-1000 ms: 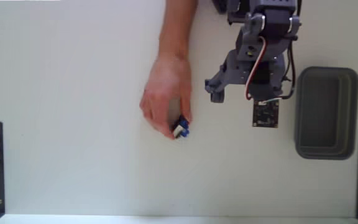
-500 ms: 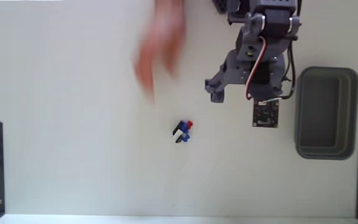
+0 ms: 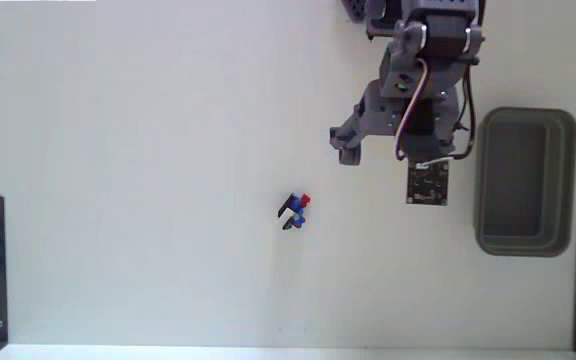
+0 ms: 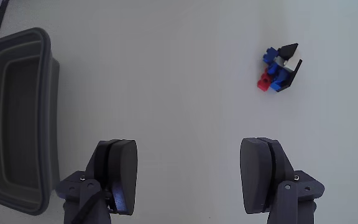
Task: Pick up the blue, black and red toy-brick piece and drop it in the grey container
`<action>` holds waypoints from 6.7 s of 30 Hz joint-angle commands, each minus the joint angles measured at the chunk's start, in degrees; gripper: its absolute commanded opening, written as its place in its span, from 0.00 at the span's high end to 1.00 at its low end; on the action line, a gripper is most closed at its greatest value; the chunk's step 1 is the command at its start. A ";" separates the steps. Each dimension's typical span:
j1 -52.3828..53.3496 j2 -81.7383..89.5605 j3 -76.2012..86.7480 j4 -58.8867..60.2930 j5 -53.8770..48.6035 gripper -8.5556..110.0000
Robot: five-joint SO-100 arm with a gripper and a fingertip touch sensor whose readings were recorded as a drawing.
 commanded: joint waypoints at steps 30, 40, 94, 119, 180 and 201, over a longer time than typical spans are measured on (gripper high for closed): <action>-0.44 1.75 0.21 0.13 0.26 0.00; -0.44 1.75 0.21 0.13 0.26 0.00; -0.44 1.75 0.21 0.13 0.26 0.00; -0.44 1.75 0.21 0.13 0.26 0.00; 6.87 1.75 0.21 0.13 0.26 0.00; 19.18 1.75 0.21 0.13 0.26 0.00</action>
